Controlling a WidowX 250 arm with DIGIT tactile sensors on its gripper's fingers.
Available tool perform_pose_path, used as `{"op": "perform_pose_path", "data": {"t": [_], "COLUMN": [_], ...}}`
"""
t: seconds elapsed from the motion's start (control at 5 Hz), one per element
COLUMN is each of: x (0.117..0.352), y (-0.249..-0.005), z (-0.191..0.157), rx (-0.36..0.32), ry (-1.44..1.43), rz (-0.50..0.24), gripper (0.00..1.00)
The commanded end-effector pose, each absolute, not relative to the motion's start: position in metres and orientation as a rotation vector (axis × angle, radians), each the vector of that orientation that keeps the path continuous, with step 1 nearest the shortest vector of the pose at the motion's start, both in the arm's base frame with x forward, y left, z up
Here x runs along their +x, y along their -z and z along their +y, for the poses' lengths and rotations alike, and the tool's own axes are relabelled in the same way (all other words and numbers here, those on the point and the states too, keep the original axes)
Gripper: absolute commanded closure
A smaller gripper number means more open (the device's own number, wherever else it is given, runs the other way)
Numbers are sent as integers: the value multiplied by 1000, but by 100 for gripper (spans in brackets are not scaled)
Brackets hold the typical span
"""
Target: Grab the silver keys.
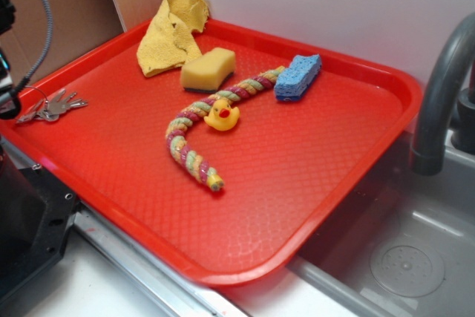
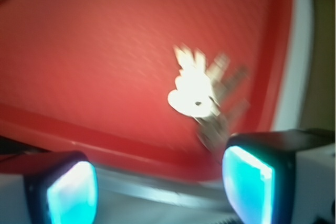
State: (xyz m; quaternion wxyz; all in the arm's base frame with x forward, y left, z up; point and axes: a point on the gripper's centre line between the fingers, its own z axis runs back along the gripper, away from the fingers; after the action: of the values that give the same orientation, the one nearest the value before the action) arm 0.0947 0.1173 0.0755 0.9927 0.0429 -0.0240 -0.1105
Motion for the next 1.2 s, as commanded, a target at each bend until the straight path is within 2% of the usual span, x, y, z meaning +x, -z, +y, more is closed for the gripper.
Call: {"op": "perform_pose_path", "data": {"t": [0.0, 0.2, 0.4, 0.6, 0.8, 1.0], "x": [120, 128, 128, 128, 128, 128], "y": [-73, -71, -63, -51, -51, -49], "z": [148, 153, 155, 147, 143, 142], "rx": [91, 99, 80, 66, 65, 49], "ry": [233, 253, 244, 227, 216, 220], "rz": [-62, -56, -65, -25, -25, -23], "gripper": [0, 0, 0, 48, 100, 100]}}
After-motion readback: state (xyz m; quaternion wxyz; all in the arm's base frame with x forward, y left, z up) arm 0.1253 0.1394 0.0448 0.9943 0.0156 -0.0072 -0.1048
